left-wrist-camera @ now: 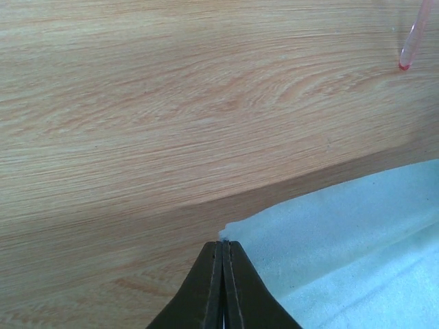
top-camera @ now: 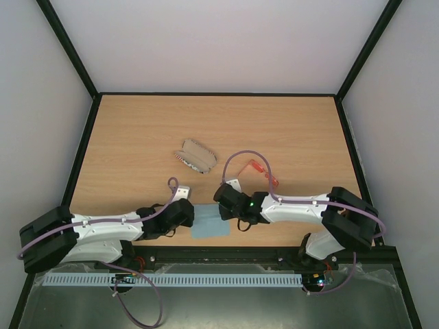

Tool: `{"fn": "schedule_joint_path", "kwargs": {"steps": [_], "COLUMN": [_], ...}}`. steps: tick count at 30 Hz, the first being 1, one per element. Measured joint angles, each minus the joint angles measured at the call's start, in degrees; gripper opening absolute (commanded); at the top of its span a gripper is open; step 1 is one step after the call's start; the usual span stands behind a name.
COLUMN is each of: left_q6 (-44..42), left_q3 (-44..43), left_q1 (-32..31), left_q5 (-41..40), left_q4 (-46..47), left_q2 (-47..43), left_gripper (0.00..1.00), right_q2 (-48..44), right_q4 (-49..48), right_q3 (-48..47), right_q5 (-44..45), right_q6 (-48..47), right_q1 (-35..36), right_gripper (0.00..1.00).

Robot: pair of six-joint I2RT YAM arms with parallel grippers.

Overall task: Organize the sunglasses
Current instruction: Fold the glasses cleaning cloth at the center of the board.

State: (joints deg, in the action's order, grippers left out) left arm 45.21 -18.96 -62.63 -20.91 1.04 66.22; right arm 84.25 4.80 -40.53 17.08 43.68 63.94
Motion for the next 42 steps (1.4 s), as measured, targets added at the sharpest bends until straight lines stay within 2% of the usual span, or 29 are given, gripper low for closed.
{"fn": "schedule_joint_path", "kwargs": {"steps": [42], "left_q6": [5.3], "left_q3": [3.6], "left_q1": [-7.1], "left_q5": [-3.8], "left_q4": [0.0], "left_q2": [-3.3], "left_gripper": [0.03], "right_q2": [-0.8], "right_q4": [-0.8], "right_q3": [2.8], "right_q5": [2.1], "right_q6": [1.4], "right_q1": [4.8], "right_gripper": [0.01]}}
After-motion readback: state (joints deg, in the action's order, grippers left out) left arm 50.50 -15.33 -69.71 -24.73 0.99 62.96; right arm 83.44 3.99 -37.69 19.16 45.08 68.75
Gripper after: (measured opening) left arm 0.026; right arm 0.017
